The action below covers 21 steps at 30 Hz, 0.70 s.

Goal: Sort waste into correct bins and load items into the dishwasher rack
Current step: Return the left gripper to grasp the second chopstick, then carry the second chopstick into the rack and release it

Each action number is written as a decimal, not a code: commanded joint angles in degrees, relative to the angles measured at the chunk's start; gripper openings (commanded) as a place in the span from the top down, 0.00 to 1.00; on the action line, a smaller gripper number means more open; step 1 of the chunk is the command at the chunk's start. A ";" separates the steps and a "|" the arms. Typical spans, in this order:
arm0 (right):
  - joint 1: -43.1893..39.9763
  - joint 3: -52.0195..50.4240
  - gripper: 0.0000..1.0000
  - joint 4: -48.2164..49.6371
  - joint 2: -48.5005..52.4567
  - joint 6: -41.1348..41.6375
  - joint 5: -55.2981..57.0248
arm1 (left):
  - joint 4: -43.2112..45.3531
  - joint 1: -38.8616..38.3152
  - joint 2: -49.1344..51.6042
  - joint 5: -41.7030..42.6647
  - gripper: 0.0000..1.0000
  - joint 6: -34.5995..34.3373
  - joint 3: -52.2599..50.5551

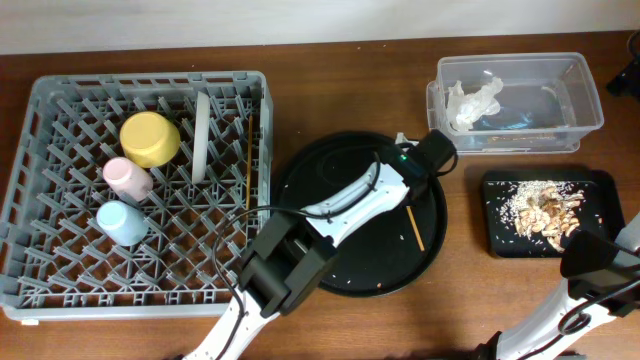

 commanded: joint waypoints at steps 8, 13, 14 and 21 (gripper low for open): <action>-0.11 0.52 0.01 -0.33 -0.26 0.26 0.92 | -5.25 -1.49 6.08 -12.37 0.97 -0.09 0.24; -0.11 0.52 0.01 -0.33 -0.26 0.26 0.92 | -13.00 -1.25 3.58 -12.13 1.00 1.38 5.46; -0.11 0.52 0.01 -0.33 -0.26 0.26 0.92 | -16.37 -1.11 2.21 -12.13 1.00 1.42 8.85; -0.11 0.52 0.01 -0.33 -0.26 0.26 0.94 | -39.71 9.22 -7.37 -16.92 1.00 22.88 31.08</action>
